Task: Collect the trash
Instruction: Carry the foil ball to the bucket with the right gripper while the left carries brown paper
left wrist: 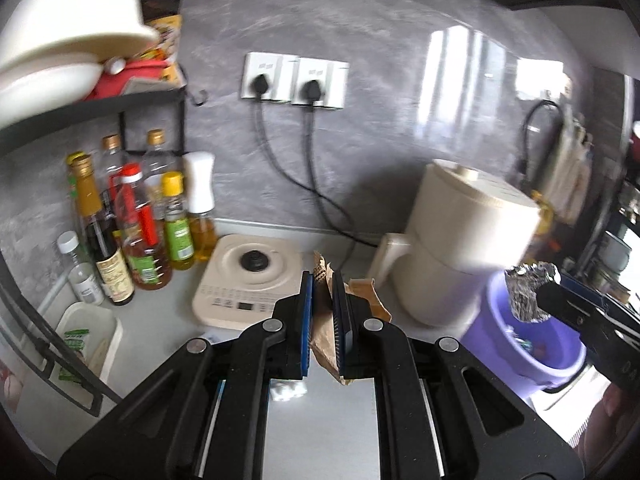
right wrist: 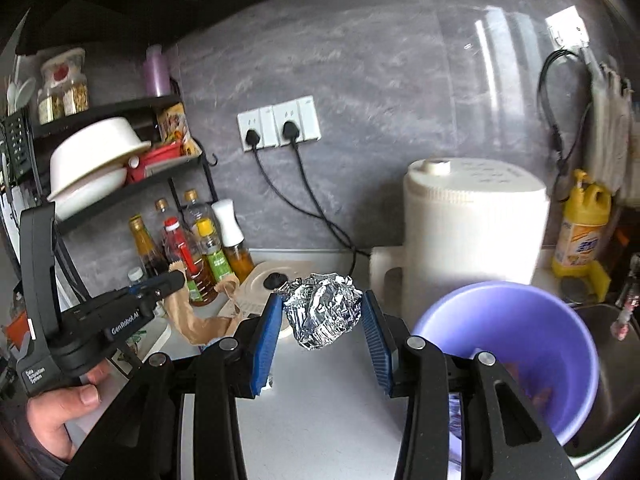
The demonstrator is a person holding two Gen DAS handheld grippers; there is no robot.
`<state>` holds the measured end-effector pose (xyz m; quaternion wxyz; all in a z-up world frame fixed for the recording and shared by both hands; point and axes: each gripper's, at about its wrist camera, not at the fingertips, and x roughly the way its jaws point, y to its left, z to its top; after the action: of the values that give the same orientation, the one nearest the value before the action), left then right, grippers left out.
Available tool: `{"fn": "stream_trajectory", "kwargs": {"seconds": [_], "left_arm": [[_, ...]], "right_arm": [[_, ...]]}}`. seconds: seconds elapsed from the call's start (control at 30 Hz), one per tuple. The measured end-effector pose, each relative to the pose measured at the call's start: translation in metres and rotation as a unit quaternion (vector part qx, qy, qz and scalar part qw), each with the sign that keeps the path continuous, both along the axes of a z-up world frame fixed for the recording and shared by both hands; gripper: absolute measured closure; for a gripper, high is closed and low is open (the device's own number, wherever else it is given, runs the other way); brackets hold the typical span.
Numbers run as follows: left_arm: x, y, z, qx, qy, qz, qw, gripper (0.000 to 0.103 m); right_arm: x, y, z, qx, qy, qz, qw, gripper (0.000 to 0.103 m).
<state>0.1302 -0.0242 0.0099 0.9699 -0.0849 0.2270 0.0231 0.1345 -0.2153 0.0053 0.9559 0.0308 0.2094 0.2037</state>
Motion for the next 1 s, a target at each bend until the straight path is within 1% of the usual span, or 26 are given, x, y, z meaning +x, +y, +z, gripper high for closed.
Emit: {"fn": "stream_trajectory", "kwargs": {"seconds": [0.23, 0.47, 0.67, 0.87, 0.93, 0.97, 1.0], "left_arm": [[-0.002, -0.04, 0.009, 0.006, -0.009, -0.052, 0.9986, 0.093], [0.006, -0.082, 0.016, 0.012, -0.015, -0.102, 0.9946, 0.093], [0.017, -0.118, 0.018, 0.017, -0.02, -0.147, 0.9888, 0.093], [0.027, -0.143, 0.02, 0.018, -0.024, -0.175, 0.984, 0.093], [0.03, -0.148, 0.021, 0.019, -0.026, -0.182, 0.9828, 0.093], [0.031, -0.15, 0.021, 0.019, -0.026, -0.184, 0.9824, 0.093], [0.033, -0.153, 0.021, 0.019, -0.026, -0.187, 0.9819, 0.093]], "right_arm": [[-0.024, -0.035, 0.01, 0.005, -0.011, -0.036, 0.999, 0.063], [-0.04, -0.077, 0.013, 0.009, -0.014, -0.082, 0.996, 0.062], [-0.044, -0.106, 0.013, 0.011, -0.014, -0.115, 0.993, 0.062], [-0.037, -0.128, 0.007, 0.015, -0.008, -0.139, 0.99, 0.062], [-0.034, -0.133, 0.005, 0.015, -0.005, -0.139, 0.99, 0.06], [-0.032, -0.135, 0.003, 0.016, -0.006, -0.14, 0.99, 0.056], [-0.032, -0.138, 0.002, 0.018, -0.009, -0.141, 0.99, 0.038]]}}
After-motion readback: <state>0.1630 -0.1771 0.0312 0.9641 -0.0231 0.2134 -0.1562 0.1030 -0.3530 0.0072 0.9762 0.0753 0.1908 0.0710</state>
